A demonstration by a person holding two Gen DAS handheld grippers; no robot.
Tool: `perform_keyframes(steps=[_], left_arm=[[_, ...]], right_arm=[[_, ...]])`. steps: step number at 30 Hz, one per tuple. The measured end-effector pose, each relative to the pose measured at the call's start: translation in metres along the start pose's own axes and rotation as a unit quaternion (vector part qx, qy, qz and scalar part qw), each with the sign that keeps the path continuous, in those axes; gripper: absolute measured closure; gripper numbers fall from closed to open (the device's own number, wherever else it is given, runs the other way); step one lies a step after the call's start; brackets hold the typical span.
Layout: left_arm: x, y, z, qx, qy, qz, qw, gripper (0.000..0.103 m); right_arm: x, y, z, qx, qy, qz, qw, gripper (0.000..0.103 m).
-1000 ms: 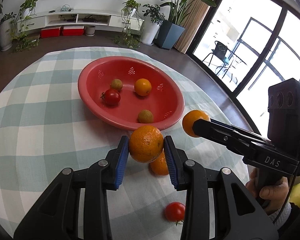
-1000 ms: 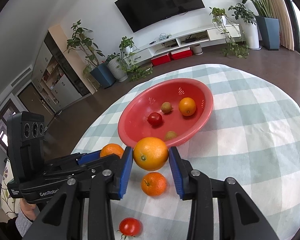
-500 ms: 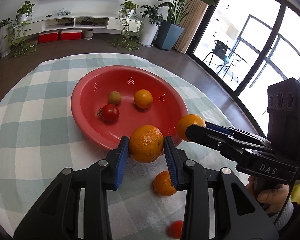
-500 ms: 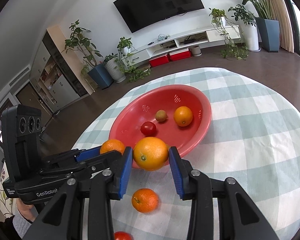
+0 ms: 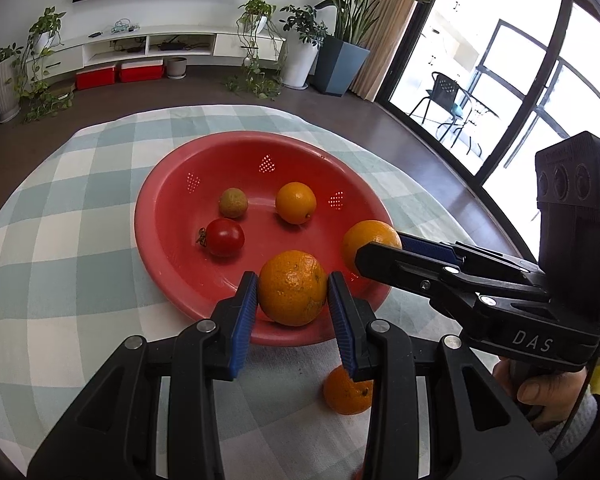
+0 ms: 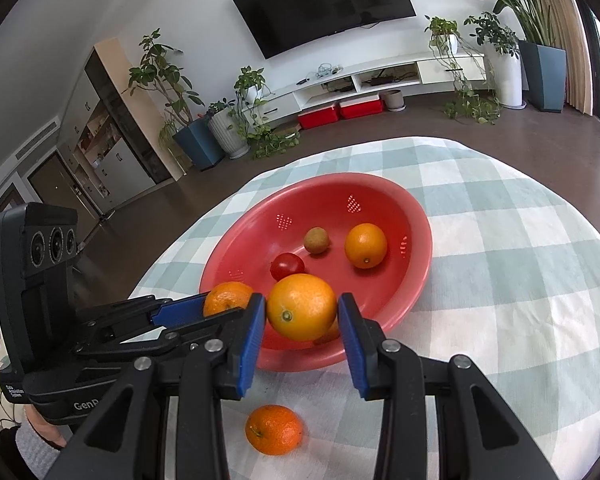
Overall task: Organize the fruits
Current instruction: 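Open the left tool to drop its orange into the bowl, then lower the right tool's orange into the bowl and open the right tool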
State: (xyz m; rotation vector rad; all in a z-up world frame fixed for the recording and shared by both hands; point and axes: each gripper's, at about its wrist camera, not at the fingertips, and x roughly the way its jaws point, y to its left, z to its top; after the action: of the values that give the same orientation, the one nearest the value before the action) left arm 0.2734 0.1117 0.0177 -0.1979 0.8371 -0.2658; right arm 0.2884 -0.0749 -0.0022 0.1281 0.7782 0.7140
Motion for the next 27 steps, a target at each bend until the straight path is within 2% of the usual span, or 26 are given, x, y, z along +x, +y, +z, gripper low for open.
perform_keyframes(steps=[27], left_arm=[[0.018, 0.007, 0.005, 0.008, 0.003, 0.011, 0.9999, 0.071]], right_arm=[[0.021, -0.004, 0.004, -0.010, 0.011, -0.008, 1.000, 0.063]])
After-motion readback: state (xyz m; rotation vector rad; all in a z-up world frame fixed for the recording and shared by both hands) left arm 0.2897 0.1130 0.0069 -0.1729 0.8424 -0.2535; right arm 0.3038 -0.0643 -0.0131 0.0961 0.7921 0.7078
